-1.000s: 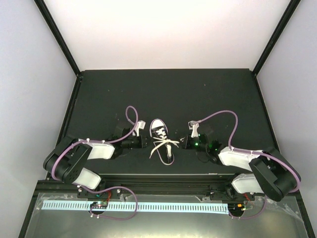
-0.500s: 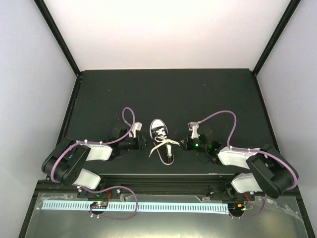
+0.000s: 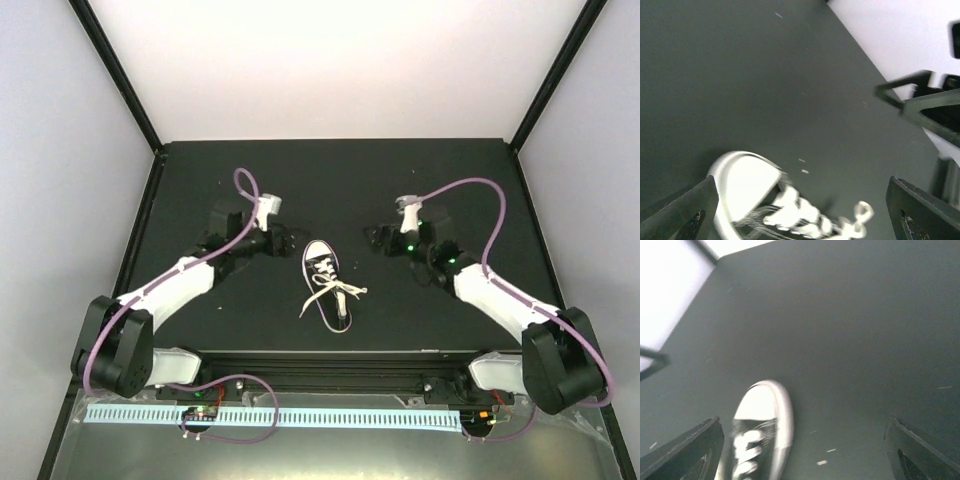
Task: Tie the shoes
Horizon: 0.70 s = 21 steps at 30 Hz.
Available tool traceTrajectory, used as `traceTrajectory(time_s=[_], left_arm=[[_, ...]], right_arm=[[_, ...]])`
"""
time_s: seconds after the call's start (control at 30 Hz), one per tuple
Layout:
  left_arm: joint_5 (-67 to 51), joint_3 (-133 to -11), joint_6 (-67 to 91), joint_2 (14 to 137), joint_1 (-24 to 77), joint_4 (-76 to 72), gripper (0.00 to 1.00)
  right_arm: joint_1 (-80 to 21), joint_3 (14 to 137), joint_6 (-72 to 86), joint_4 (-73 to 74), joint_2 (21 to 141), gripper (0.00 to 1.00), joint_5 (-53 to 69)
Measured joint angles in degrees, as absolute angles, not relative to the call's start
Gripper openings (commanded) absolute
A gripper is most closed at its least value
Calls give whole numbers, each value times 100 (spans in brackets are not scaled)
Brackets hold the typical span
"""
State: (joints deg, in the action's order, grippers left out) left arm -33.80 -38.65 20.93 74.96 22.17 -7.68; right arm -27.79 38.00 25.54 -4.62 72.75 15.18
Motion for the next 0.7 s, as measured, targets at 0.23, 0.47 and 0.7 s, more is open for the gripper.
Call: traceTrajectory(time_s=[0.23,0.47,0.7], left_arm=[[-3065,-3747,1791,7072,150,-587,99],[-1326,-2408,1194,6082,-670,-1588,99],[-604,-1828,932,6606,-716,-2386,99]], right_arm=[[-659,3629,2222,-368,6956,91,1382],[543,2383,1997,-1365,6110,93,576],[626,1872,1592,-2381,6283,93,-45]])
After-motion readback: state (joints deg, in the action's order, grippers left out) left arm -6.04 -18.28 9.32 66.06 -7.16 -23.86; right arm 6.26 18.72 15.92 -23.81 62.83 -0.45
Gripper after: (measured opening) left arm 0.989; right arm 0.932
